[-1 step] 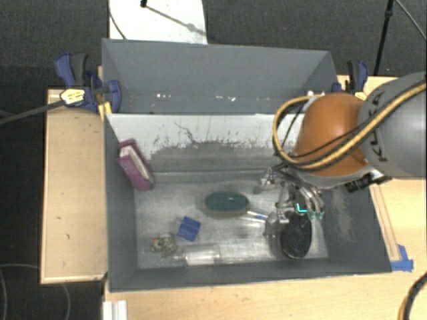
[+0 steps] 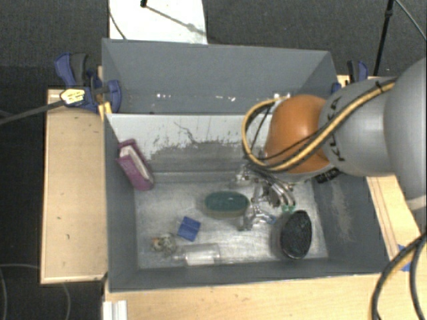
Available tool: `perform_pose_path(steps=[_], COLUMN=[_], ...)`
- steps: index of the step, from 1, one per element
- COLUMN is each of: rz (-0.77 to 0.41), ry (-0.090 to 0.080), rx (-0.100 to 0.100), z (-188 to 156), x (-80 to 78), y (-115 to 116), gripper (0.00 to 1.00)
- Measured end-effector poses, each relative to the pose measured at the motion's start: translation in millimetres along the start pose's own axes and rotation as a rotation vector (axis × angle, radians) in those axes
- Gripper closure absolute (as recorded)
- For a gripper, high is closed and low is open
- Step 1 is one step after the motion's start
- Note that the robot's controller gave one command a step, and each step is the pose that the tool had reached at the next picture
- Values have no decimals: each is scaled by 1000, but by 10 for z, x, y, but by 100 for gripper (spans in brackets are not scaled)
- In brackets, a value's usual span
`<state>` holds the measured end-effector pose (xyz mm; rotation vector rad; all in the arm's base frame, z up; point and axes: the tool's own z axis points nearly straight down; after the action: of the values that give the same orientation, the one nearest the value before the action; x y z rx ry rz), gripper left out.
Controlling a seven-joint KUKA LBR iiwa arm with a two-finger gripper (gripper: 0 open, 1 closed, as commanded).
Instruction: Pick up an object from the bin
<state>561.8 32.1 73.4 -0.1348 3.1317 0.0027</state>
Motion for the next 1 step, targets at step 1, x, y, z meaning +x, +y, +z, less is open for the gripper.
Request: perform_pose_path(steps=[1], rz=[3], ry=[-5], rx=[1], z=[-36], x=[-9], y=[-16], gripper=[100])
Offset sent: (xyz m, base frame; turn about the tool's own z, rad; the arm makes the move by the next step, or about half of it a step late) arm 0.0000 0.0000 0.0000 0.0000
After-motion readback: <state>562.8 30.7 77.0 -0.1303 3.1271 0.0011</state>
